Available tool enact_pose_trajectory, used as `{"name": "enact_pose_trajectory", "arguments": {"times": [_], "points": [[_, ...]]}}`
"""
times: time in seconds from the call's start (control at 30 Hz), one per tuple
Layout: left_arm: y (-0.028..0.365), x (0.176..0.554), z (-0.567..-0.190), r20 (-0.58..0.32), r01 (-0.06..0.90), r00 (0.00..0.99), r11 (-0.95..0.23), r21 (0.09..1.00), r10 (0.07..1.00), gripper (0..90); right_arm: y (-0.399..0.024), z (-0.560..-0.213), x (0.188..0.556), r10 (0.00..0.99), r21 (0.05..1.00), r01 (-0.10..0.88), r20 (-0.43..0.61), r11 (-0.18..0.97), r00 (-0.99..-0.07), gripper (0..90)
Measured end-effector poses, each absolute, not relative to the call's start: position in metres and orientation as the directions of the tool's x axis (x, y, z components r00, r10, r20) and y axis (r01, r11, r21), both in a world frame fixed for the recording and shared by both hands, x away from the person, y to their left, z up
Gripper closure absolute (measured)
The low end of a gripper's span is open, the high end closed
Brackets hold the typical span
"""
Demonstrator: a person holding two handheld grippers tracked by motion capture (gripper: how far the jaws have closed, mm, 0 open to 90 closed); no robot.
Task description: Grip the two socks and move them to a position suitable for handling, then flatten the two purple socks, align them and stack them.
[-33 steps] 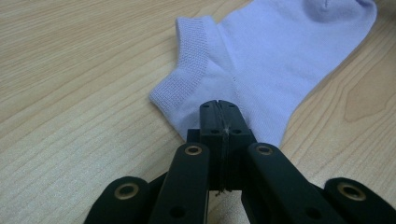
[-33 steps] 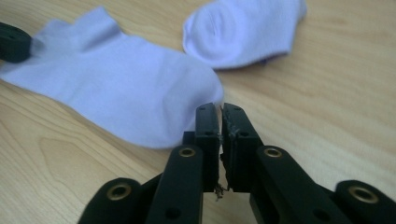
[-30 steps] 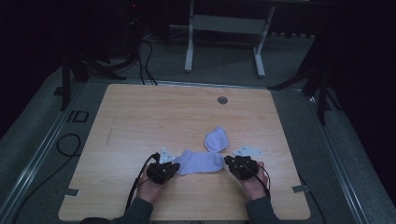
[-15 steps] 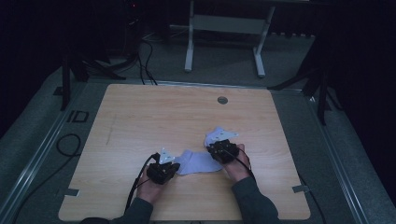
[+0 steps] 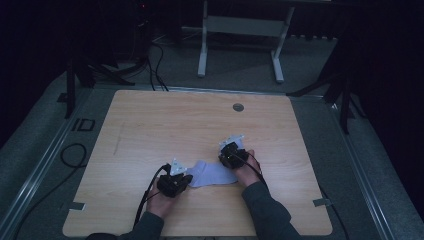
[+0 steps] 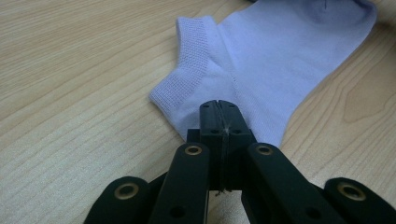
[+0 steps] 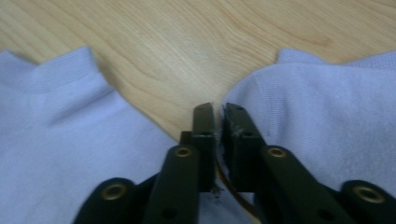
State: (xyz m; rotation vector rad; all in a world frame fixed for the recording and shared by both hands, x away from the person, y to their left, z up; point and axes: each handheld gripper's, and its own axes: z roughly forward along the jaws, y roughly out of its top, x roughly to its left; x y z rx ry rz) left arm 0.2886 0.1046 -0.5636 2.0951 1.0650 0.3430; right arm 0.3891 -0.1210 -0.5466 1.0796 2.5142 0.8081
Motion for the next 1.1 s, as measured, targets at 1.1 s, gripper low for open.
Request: {"name": "enact_pose_trajectory", "arguments": {"times": [1.1], "points": [[0.104, 0.289, -0.564, -0.092, 0.581, 0.618, -0.374, 0.723, 0.781, 89.5, -0.107, -0.539, 0.393, 0.729, 0.614, 0.577, 0.004, 0.539, -0.685, 90.0]]}}
